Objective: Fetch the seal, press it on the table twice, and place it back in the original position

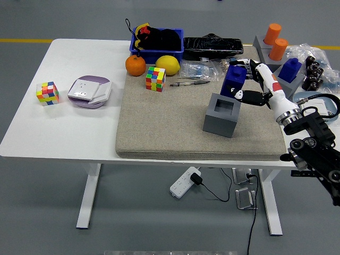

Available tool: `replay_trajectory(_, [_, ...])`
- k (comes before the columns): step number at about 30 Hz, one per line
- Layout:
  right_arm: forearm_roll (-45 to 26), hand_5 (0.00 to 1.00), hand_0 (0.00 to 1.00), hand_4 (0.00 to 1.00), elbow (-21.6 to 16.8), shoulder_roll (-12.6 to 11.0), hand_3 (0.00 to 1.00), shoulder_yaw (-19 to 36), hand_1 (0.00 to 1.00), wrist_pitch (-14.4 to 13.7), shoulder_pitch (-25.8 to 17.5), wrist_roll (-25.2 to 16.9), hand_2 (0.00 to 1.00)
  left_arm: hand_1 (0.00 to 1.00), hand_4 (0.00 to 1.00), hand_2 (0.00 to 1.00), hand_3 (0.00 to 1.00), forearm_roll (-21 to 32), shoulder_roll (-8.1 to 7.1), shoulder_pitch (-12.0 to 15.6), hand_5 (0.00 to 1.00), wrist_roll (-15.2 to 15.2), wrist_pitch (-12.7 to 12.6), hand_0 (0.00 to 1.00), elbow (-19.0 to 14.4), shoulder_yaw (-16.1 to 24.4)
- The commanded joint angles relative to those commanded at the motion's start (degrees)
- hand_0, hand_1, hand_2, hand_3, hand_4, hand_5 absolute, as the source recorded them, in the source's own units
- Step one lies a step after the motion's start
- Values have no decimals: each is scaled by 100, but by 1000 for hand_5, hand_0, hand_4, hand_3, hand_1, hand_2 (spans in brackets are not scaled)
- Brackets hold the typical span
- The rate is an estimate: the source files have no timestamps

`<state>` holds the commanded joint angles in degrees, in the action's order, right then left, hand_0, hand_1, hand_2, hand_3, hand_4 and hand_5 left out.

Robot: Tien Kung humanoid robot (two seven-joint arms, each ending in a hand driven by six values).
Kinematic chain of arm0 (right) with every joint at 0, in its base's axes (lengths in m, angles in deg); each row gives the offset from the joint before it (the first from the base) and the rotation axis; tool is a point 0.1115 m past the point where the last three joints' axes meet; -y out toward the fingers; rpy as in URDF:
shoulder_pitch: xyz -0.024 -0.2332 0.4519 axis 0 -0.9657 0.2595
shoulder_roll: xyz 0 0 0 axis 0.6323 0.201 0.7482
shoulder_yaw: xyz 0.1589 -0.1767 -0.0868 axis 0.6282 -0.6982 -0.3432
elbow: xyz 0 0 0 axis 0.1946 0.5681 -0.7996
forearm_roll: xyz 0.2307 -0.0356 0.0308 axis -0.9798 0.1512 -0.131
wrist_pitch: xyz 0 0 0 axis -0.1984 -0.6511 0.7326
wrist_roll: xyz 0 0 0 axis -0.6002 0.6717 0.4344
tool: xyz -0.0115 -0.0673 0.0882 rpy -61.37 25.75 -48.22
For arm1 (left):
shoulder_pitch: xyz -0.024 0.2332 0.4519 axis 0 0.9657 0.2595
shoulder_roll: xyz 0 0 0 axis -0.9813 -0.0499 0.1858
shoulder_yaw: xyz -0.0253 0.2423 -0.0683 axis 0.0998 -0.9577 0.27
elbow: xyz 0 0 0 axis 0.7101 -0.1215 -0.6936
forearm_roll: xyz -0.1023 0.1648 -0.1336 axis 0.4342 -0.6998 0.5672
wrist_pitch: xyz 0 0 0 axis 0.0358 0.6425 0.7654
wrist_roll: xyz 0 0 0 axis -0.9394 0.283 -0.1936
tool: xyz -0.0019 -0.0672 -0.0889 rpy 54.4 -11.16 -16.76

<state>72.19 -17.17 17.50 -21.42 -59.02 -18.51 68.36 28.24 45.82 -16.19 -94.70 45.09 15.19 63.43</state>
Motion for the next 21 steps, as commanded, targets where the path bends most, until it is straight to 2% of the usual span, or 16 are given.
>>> replay_trajectory(5, [86, 2, 521, 629, -10, -215, 426, 341, 390, 30, -243, 40, 400, 694, 641, 686, 726, -11, -12, -14, 237, 1, 0, 720, -1, 0])
replay_trajectory(10, [111, 2, 522, 620, 144, -286, 427, 608, 391, 35, -487, 31, 401, 694, 641, 686, 726, -10, -11, -2, 237, -3, 3, 720, 8, -12])
replay_trajectory(21, [-13, 2, 523, 616, 676, -122, 428, 647, 391, 17, -852, -65, 398, 695, 641, 686, 727, -51, 20, 28, 238, 2, 1, 720, 0, 39])
